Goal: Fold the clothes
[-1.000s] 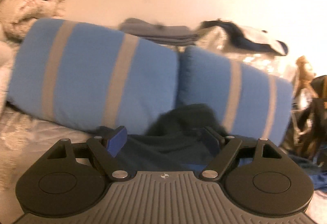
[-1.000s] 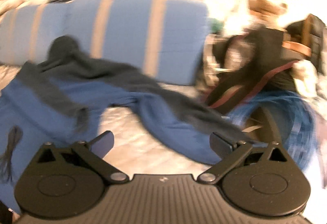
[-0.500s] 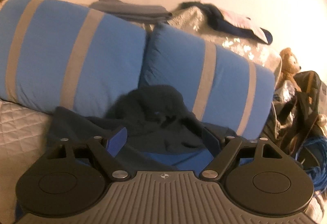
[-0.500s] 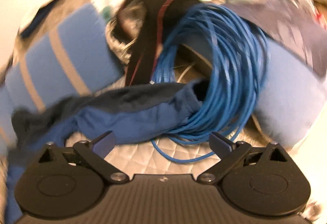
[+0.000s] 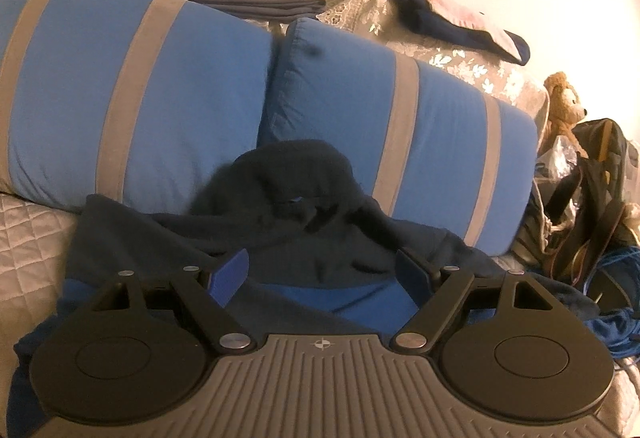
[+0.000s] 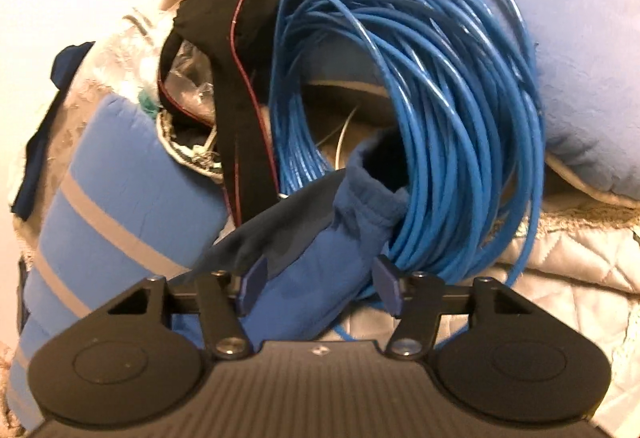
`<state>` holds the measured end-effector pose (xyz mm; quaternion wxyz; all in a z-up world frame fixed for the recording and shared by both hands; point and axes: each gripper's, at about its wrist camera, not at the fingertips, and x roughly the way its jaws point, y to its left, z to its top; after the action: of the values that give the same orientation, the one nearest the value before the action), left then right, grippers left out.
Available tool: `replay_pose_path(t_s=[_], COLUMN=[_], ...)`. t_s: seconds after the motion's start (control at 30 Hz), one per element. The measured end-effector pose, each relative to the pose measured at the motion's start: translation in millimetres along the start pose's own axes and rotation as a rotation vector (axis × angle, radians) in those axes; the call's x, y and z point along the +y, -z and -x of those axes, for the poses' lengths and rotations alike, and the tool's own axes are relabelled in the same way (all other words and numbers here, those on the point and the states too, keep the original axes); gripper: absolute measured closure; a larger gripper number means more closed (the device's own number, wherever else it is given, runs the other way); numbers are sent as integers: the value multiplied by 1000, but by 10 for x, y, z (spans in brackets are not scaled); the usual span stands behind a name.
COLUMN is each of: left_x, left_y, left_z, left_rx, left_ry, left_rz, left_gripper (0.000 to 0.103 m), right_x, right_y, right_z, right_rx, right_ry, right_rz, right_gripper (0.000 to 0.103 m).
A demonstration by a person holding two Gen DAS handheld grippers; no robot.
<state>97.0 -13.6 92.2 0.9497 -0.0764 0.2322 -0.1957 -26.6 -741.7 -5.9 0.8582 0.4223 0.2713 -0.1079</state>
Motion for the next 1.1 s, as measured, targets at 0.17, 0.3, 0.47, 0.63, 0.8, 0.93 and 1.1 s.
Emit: replay_pose_path(t_s=[0.17,0.3,0.47,0.63,0.8,0.93,1.1], left_x=[8,19,59,91,115,154,179], left_y=[6,26,32,27,18,16,45], left_z=[-60,-111,-157,-151,-93,-68,-125], left_rx=[8,16,21,18,1,1,52], left_ry=[1,-1,-5,-2,-5,-4,46], left_rz=[4,2,19,38,44,71,107], left_gripper=[22,22,22,22,22,22,22], right_x=[13,2,270,1043,2195,2911,3304], right_y=[-37,-69,-90,-44,418,1220,2512], right_z=[-179,-293,-261,-173,-66,-10,-68], right_rx=[-34,-47,-103,-176,-214,-163,24], right_ry=[101,150,155,98,-38,-205,-422], right_rz=[15,28,168,447,825,1088,1348], right_gripper=[55,78,96,97,99,99,99])
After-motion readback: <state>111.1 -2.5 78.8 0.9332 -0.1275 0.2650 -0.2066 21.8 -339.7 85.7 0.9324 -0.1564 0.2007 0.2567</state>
